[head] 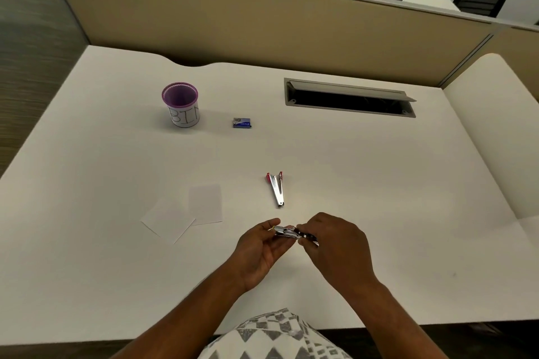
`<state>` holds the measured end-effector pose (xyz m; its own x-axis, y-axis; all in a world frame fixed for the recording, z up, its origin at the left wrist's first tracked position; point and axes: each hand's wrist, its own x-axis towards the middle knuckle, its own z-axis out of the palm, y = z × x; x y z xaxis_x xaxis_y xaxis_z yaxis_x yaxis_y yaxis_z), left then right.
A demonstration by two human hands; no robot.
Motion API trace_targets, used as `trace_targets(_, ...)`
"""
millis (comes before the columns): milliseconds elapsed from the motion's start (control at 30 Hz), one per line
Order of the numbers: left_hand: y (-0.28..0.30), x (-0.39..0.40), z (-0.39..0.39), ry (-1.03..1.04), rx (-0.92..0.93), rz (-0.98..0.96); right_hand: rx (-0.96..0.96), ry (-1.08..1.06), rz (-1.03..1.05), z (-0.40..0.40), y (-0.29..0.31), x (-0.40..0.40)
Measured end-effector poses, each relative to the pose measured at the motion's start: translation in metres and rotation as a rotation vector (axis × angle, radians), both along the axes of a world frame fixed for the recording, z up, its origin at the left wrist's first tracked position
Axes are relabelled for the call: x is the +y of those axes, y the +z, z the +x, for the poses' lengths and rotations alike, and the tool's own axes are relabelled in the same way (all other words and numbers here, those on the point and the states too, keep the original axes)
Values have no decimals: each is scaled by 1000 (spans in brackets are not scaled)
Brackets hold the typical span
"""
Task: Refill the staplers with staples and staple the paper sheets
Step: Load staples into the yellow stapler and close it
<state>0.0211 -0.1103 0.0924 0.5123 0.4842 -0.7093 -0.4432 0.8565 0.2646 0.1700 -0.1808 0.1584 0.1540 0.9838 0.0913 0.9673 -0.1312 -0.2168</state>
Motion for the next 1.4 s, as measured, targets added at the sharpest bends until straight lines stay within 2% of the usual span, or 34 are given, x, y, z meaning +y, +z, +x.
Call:
trace_targets(100, 1, 1, 0, 37, 6, -10, -1, 3, 18, -1, 1, 3)
trace_targets(300, 5, 6, -5, 86, 11, 84, 141, -19, 90, -2, -8, -1)
trace_targets(400, 10, 7, -6, 81, 34, 200, 84, 46, 161, -4, -17, -6)
trace_targets(600, 18, 5, -5, 38, 116, 453, 16, 59, 163, -7, -30, -14)
trace_targets(900, 14, 2, -6, 8, 133, 525, 16, 46, 124, -12, -33, -14)
trace_targets(967, 13, 3, -6, -9, 153, 546, 97, 11, 89, -11, -31, -14)
trace_targets(1100, 13, 9, -10, 7, 193, 592, 378, -95, -10, -5, -30, -14)
trace_targets(1267, 15, 18, -14, 0, 272, 640, 672, -227, 12, -1, -28, -13)
trace_targets(1400, 13, 19, -17, 2, 335, 661, 919, -222, 54, -5, -23, -11)
